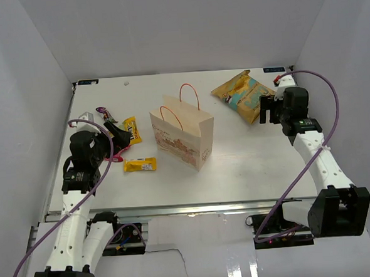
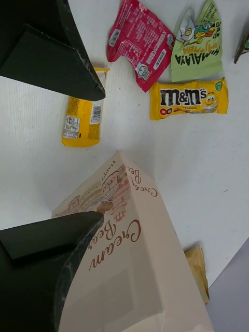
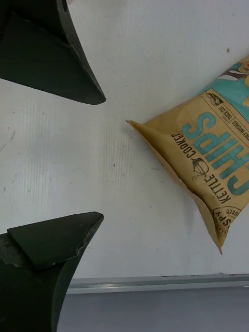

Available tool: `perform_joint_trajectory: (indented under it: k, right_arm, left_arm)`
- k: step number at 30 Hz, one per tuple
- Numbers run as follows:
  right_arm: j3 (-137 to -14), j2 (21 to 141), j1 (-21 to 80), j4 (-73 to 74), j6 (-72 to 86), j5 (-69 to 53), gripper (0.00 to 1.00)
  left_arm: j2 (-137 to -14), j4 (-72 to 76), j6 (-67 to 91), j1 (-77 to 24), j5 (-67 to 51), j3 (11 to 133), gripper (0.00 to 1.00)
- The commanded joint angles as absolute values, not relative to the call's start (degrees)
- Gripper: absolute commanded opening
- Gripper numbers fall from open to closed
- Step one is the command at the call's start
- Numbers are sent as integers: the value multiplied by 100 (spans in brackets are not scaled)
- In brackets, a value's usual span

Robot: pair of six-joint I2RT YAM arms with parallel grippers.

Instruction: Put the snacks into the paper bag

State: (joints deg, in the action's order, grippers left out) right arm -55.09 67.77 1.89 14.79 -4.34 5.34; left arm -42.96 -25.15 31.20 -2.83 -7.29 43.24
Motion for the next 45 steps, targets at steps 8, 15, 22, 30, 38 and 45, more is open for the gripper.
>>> perform_joint_trajectory:
  k: [8, 15, 22, 30, 38, 45]
  right_arm:
    - [-6213, 7276, 386, 2645, -4331, -2620, 90]
    - [-7346, 9024, 422, 2619, -4561, -2155, 90]
    - [-9253, 11055, 1089, 2355, -4553, 323, 92]
    - [-10388, 12233, 1379, 2733, -4728, 359, 91]
    - [-10977, 12910, 1775, 2680, -4852, 1221, 93]
    - [-10697, 13140, 1767, 2593, -4658, 1643, 81]
  left_arm:
    - [-3991, -3102, 3384, -299, -905, 4438, 98]
    - [-3727, -3542, 3515, -299, -993, 4360, 98]
    - [-3375, -3744, 3700, -290, -1081, 4140, 98]
    - [-3409, -3850, 3612, -299, -853, 4139, 98]
    - [-3683, -3718, 3542, -299, -773, 4254, 98]
    - [-3630, -3700, 3560, -299, -703, 4236, 98]
